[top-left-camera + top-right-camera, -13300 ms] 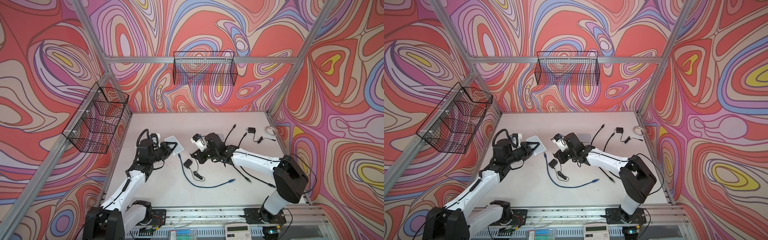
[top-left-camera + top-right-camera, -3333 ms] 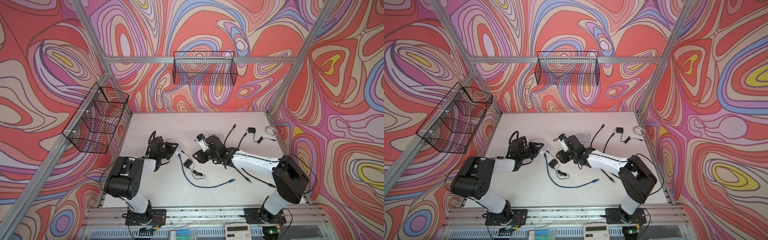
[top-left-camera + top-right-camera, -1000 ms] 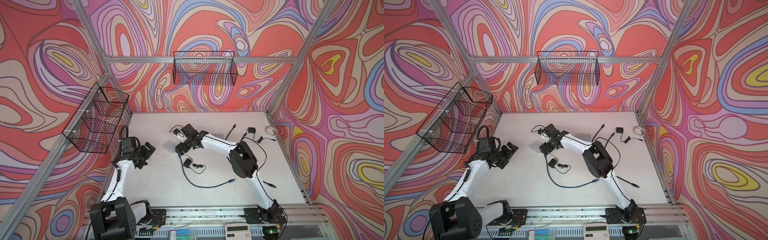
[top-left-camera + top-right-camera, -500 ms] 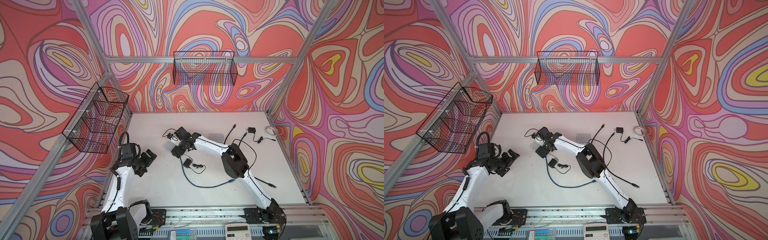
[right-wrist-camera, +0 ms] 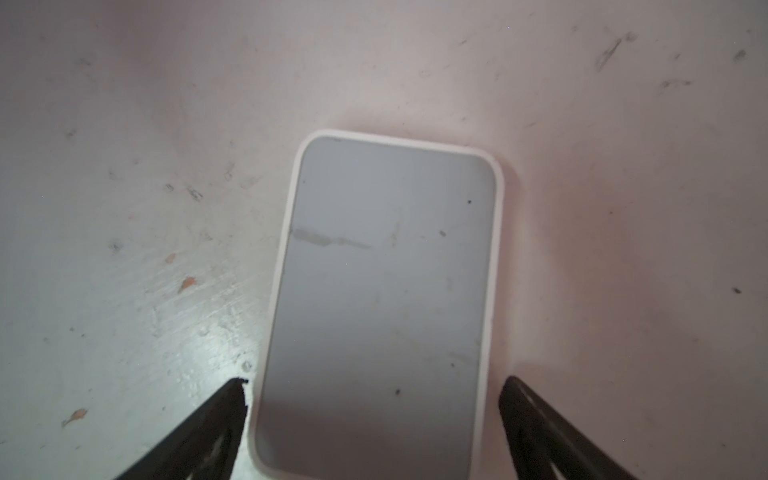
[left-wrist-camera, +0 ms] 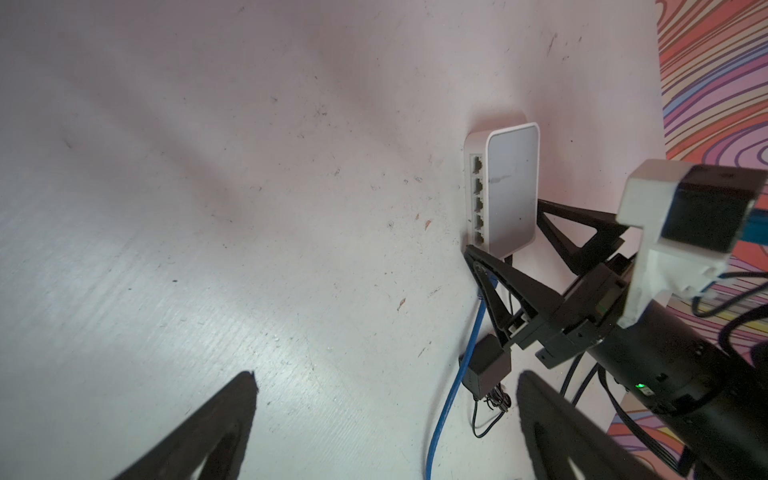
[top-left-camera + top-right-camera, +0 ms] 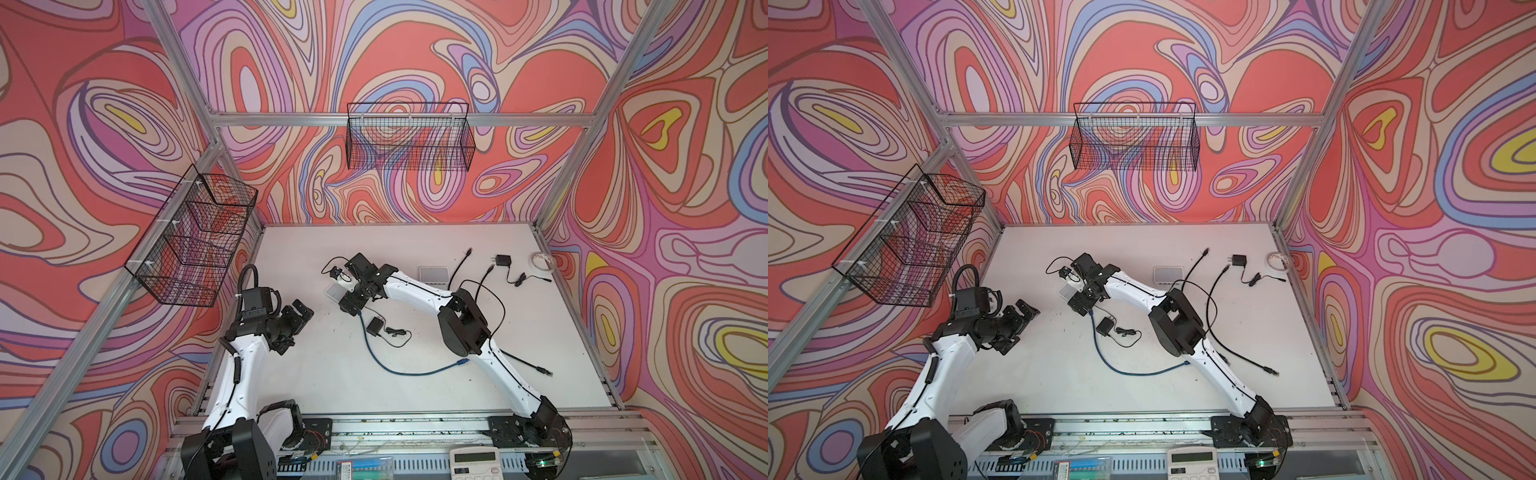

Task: Insert the plug into the switch port
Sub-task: 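Close the right gripper on the switch while the left gripper draws back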

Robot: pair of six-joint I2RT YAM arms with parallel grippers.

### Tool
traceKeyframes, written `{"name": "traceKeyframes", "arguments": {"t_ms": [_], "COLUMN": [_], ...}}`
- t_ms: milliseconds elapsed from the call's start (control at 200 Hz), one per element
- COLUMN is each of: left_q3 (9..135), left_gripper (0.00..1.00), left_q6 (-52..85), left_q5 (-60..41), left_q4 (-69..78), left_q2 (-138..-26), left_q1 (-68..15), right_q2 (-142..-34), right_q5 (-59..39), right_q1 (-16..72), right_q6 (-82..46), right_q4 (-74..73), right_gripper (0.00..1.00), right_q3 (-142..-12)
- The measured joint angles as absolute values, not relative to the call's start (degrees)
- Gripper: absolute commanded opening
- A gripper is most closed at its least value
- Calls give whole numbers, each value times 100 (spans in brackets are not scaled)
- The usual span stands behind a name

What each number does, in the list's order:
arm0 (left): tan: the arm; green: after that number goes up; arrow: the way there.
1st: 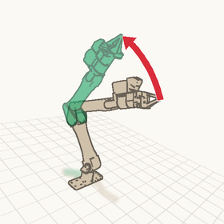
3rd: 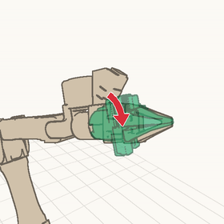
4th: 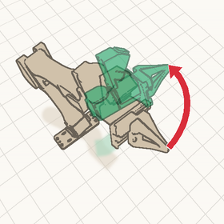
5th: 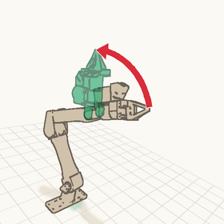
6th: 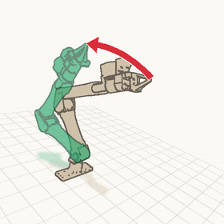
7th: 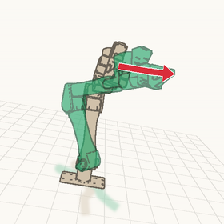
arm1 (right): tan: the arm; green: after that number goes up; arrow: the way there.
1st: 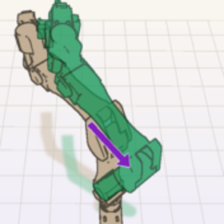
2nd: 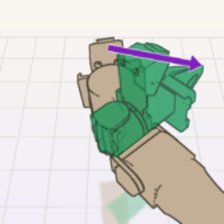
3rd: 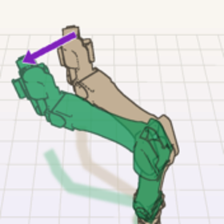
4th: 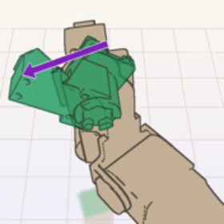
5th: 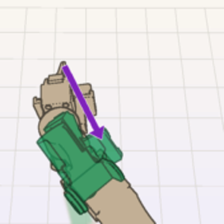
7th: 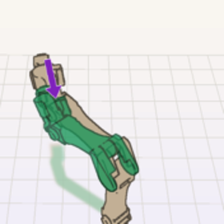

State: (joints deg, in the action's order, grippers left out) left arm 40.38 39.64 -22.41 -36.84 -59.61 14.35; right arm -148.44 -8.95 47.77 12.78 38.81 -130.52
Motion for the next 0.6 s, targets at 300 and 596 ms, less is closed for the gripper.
{"name": "traceKeyframes", "arguments": {"t_ms": [300, 596], "left_q3": [3968, 3905], "left_gripper": [100, 100], "left_q6": [3979, 4032], "left_q5": [-2327, -2405], "left_q4": [-3745, -3787], "left_q2": [-5828, -5708], "left_q1": [1435, 1435], "right_q2": [-15102, -15203], "right_q5": [-873, -899], "right_q1": [4799, 4805], "right_q6": [1356, 1431], "right_q4": [4027, 4154], "right_gripper": [87, 60], "right_q3": [-13498, -13690]}}
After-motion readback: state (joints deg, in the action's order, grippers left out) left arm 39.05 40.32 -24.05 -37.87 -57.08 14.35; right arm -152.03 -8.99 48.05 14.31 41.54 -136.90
